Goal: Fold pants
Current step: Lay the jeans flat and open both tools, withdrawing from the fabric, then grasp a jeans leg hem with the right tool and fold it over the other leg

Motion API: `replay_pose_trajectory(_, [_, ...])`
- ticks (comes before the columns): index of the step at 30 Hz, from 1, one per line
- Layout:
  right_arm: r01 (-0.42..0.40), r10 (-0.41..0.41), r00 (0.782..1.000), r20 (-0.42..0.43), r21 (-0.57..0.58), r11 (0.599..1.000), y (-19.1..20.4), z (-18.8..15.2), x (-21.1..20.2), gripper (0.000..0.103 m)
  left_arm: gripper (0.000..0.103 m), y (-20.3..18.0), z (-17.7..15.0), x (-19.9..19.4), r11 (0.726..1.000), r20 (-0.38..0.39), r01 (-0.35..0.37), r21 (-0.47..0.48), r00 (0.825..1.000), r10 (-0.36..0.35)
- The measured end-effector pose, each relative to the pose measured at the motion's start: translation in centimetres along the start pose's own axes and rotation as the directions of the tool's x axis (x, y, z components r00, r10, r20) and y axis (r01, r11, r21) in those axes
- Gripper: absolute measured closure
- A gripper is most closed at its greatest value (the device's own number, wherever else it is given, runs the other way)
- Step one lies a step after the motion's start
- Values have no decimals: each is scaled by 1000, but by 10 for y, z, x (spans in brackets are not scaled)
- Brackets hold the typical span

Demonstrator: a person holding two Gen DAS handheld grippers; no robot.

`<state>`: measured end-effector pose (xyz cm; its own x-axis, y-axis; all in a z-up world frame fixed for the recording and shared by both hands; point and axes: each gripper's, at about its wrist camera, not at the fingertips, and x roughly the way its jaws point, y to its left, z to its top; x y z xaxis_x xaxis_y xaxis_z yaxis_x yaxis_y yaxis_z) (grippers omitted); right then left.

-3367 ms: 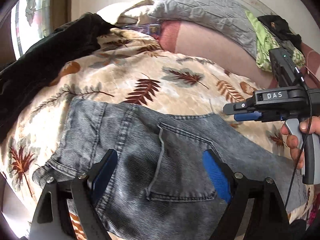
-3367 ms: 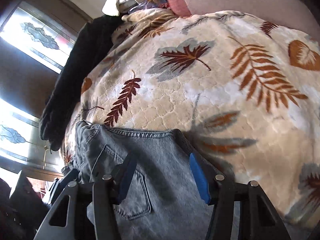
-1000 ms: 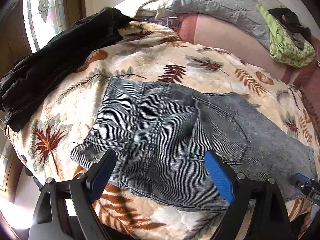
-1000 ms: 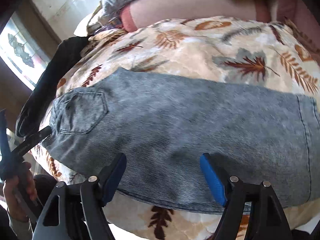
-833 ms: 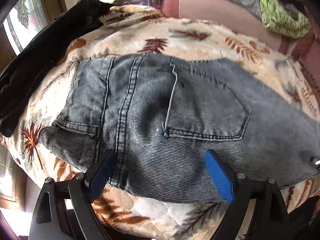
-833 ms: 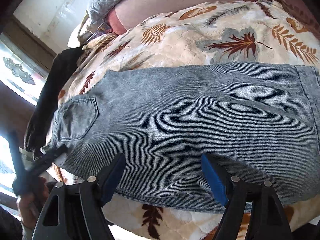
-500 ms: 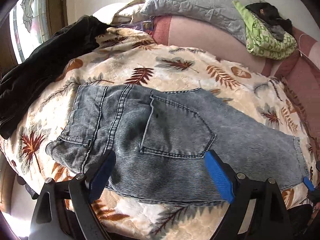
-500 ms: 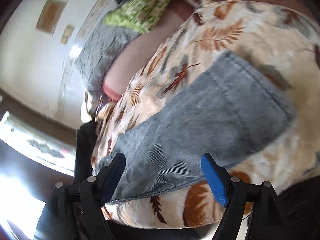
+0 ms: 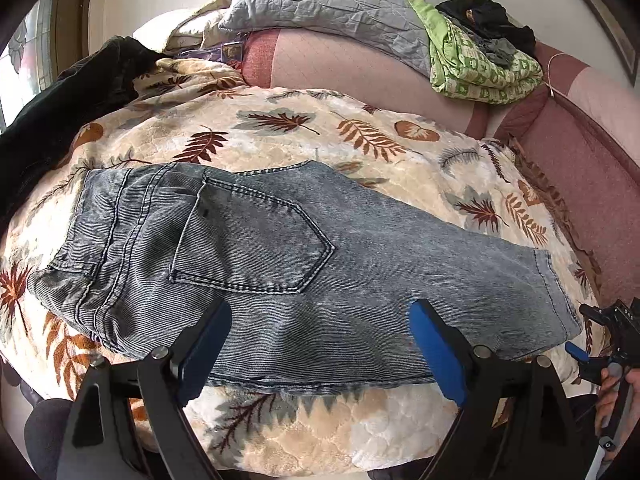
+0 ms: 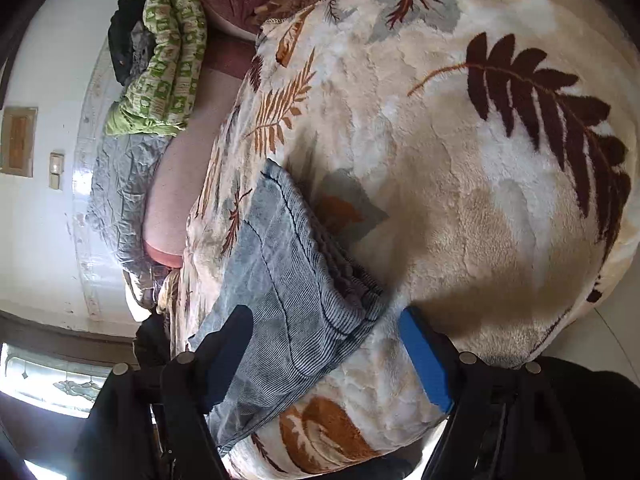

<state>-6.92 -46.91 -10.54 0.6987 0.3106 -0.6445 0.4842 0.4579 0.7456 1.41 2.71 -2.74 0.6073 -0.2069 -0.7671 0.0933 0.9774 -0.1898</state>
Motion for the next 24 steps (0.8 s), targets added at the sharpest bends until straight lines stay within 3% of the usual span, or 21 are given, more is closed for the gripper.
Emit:
replay_pose_trajectory(1, [0,0,1000,2,-3,1000,0,1,1,26,12,-1,-1,1,1000,-1,2,2,1000,-2])
replay_pose_trajectory(3, [16,-16,1000,15,-43,999,5,4,0,53,12,-3,-2,2,1000,-5,7,4,1000,-7])
replay_pose_trajectory(6, [35,-34,999,-26,11,999,-8,7,9,67,12,-8,-3,4,1000,-12,15,10,1000,-15])
replay_pose_trajectory(10, [62,-62,998,-12,17,998,-8,2,-1,64,12,-20,-2,2,999,3,21,50,1000,-21])
replay_pose_trajectory(24, [32,-29,999,-40,79,996,-20,8,5,64,12,-86,7,12,982,1,106,157,994,-107])
